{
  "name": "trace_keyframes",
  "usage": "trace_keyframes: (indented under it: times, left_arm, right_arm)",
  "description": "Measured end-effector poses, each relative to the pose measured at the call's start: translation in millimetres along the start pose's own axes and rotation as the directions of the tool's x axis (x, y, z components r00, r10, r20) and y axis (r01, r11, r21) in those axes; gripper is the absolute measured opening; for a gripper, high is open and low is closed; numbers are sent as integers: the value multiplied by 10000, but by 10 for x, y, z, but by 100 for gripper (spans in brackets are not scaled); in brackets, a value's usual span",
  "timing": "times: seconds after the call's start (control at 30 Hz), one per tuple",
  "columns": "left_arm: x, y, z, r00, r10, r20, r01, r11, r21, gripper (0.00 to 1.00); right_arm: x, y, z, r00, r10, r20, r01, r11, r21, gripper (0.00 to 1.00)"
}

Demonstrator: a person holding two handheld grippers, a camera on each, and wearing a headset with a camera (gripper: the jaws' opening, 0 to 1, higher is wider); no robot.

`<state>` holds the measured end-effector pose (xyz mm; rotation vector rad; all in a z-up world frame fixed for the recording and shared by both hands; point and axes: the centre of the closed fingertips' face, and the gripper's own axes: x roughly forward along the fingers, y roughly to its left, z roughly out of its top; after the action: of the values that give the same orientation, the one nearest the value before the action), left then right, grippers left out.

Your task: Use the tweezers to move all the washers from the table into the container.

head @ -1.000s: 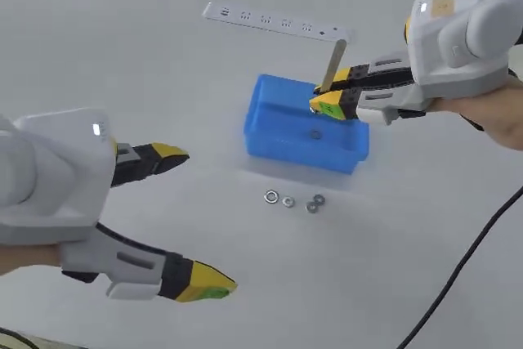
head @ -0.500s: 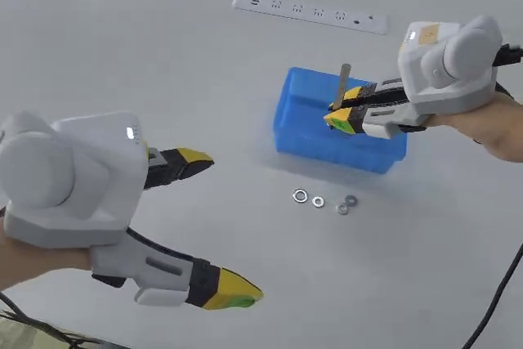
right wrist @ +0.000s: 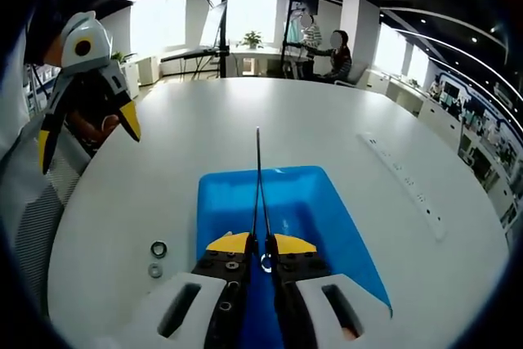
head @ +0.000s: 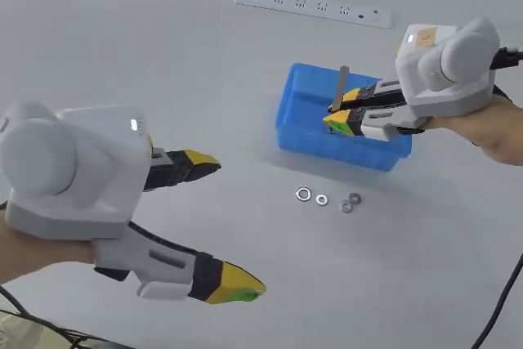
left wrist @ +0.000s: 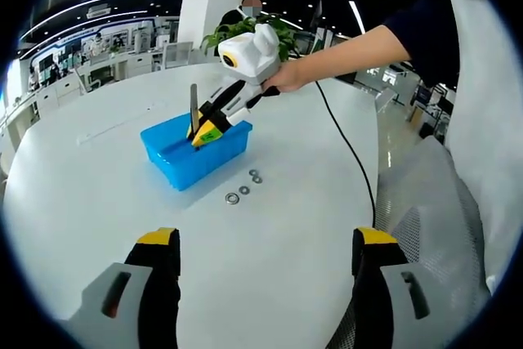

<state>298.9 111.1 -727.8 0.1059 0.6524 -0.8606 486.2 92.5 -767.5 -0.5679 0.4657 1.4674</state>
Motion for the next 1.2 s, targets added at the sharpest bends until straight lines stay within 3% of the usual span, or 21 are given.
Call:
trace_keyframes:
  times: [0.2, 0.3, 0.37, 0.53, 0.7, 0.8, 1.2]
  left_arm:
    - [-9, 100, 60, 9998, 149, 108, -148, 9999, -54, 92]
    - [14, 188, 70, 9997, 191, -123, -189, 9997, 140, 93]
    - [14, 286, 162, 9995, 301, 10, -301, 9989, 355, 91]
    - [70, 563, 558, 9956, 607, 714, -664, 9945, 811, 90]
    - [219, 715, 901, 9913, 585, 1177, -754, 9867, 1441, 87]
    - [316, 731, 1102, 9856, 339, 1659, -559, 9900, 1299, 82]
    - [611, 805, 1424, 9825, 232, 1848, -651, 9723, 2243, 67]
  right_arm:
    - [-33, -25, 13, 9999, -107, 65, 107, 9999, -16, 10]
    - [-79, -4, 42, 9999, -145, 30, 145, 9998, -114, 10]
    - [-122, 8, 82, 9997, -199, 127, 200, 9998, -92, 10]
    - [-171, 41, 151, 9995, -255, 202, 259, 9994, -223, 10]
    - [-198, 76, 209, 9993, -264, 270, 272, 9992, -285, 10]
    - [-216, 111, 247, 9992, -200, 350, 211, 9993, -309, 10]
    - [-253, 166, 207, 9997, -1, 262, 14, 9987, -503, 10]
